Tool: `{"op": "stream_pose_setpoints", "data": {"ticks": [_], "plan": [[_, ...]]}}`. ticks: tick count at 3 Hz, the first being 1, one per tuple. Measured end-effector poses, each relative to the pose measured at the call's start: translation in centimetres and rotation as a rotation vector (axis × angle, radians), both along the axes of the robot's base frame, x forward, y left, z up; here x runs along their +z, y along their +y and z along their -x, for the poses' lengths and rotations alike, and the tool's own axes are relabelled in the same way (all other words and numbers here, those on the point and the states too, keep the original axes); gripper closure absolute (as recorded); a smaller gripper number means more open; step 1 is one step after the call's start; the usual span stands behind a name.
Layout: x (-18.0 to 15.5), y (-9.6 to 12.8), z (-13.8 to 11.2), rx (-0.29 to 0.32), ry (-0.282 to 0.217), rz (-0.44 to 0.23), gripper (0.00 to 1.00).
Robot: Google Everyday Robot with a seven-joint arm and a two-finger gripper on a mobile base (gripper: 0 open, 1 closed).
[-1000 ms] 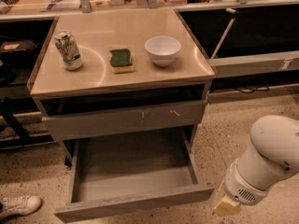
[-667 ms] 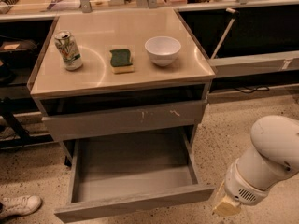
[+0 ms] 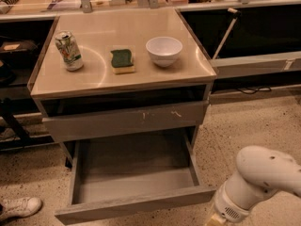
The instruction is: Close middle drawer
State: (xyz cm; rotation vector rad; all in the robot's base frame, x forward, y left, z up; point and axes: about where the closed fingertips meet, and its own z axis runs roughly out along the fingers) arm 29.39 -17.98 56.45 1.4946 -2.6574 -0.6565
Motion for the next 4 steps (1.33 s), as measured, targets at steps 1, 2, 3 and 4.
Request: {"op": "stream_pose_setpoints", "data": {"ticks": [1, 2, 3, 4], "plan": [[-3.3, 0.9, -0.7, -0.031, 0.002, -0.04, 1.0], [-4.1, 0.9, -0.2, -0.043, 0.018, -0.052, 1.0], [-7.1, 2.3, -0.6, -0.056, 0.011, -0.083, 1.0], [-10.6, 3.4, -2.4, -0.069, -0.004, -0.109, 1.0]]}}
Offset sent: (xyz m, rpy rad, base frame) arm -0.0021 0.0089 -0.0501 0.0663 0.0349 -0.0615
